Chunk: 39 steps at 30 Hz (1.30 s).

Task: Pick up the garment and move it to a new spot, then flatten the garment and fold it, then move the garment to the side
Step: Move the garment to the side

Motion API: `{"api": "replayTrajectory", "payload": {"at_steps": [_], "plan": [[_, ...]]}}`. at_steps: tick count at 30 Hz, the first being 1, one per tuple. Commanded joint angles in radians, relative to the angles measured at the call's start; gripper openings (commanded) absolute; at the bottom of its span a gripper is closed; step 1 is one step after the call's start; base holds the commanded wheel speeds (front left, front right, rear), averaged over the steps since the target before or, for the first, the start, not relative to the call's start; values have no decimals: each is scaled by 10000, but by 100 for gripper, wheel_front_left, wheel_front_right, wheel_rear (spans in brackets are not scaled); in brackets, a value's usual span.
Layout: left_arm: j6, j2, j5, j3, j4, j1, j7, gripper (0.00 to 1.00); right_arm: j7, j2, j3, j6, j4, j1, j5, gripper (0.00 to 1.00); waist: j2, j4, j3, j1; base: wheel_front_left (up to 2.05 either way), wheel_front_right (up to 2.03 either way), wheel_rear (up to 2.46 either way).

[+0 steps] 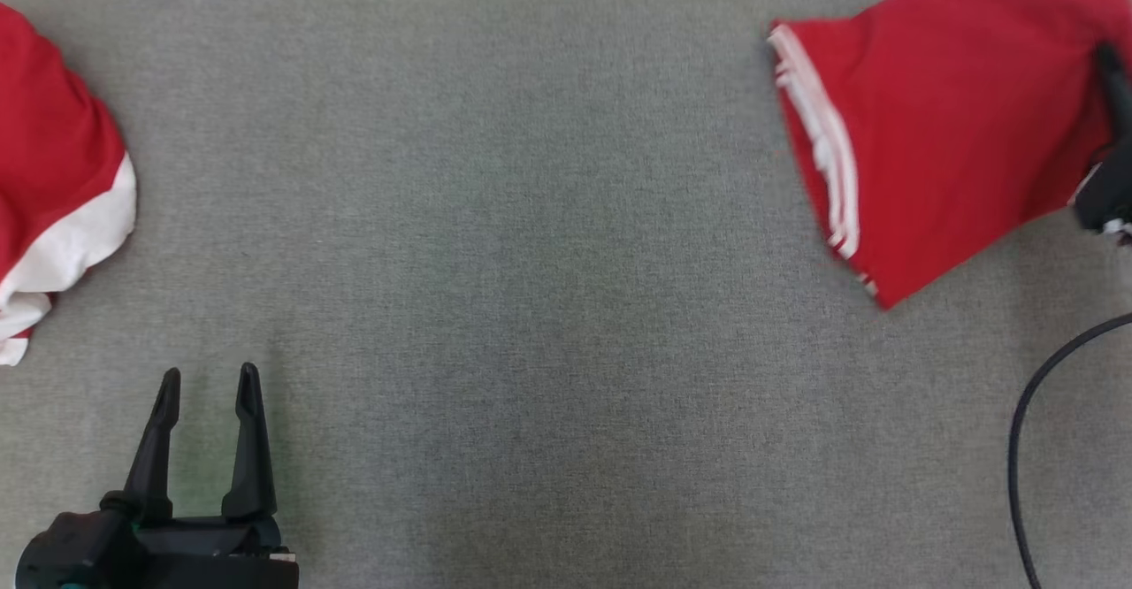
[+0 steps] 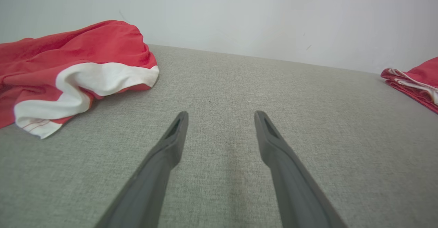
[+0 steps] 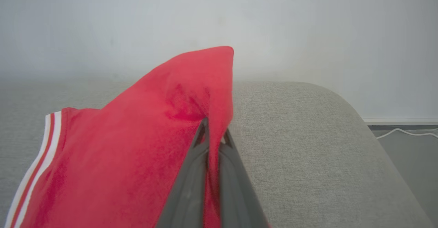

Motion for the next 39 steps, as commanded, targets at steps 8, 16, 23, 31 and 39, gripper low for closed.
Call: {"api": "replayTrajectory", "payload": {"at_steps": [8, 16, 23, 31, 39], "plan": [[-119, 142, 209, 297, -470, 95, -44, 100, -28, -577, -44, -6, 529, -872, -227, 0, -1, -238, 656, -2, 0, 0, 0], [-133, 223, 347, 436, -845, 48, -44, 100, 177, -1049, 22, -6, 776, -1467, -430, 0, -1, -428, 1012, -2, 0, 0, 0], [-163, 278, 391, 512, -999, 46, -44, 100, 213, -1291, 100, -6, 995, -1820, -573, 0, -1, -520, 1198, -2, 0, 0, 0], [-164, 311, 449, 578, -1055, 78, -44, 100, 155, -1163, 143, -6, 1194, -1970, -651, 0, -1, -618, 1260, -2, 0, 0, 0], [-163, 313, 465, 604, -1041, 54, -44, 100, -132, -1053, 172, -6, 1459, -2161, -1057, 100, -1, -663, 1333, -2, 0, 0, 0]]}}
